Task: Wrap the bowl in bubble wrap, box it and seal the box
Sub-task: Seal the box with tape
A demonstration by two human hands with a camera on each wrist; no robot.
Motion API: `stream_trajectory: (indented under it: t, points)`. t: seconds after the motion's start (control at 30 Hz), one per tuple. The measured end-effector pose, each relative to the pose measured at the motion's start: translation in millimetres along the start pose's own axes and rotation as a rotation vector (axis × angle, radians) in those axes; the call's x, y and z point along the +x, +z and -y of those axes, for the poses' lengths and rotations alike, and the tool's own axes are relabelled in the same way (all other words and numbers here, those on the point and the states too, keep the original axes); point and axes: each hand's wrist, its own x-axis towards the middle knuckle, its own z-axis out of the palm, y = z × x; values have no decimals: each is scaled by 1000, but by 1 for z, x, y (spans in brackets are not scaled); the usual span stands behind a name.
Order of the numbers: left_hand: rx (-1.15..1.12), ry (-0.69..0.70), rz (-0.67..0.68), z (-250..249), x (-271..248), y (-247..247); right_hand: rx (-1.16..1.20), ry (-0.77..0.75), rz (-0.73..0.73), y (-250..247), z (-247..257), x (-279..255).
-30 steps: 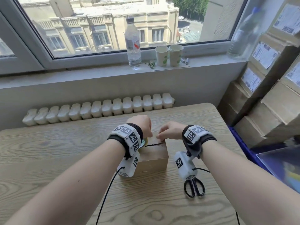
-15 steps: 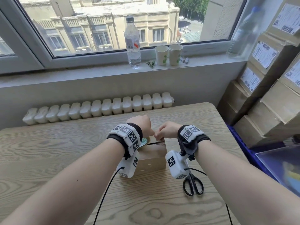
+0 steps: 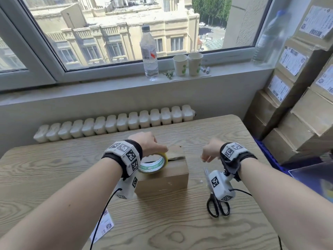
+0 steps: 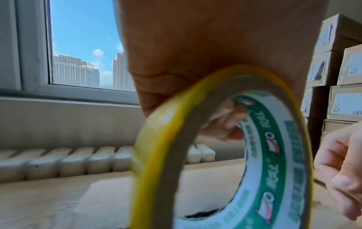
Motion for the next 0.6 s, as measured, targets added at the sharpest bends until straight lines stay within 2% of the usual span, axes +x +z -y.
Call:
stream_trajectory:
  t: [0.13,0.3,0.47,0.6]
  points:
    - [87,4,-39,-14,-2,-6,48,22,-43,5,-3,0]
    - [164,-21,-44,-21,-3,-10,104,0,23,8,0,8]
    - [177,-66,8,-22,-1,-2,105,-10,54,11,4,18]
    - [214,13,45,-26,2,1,118,9,96,8,5,21]
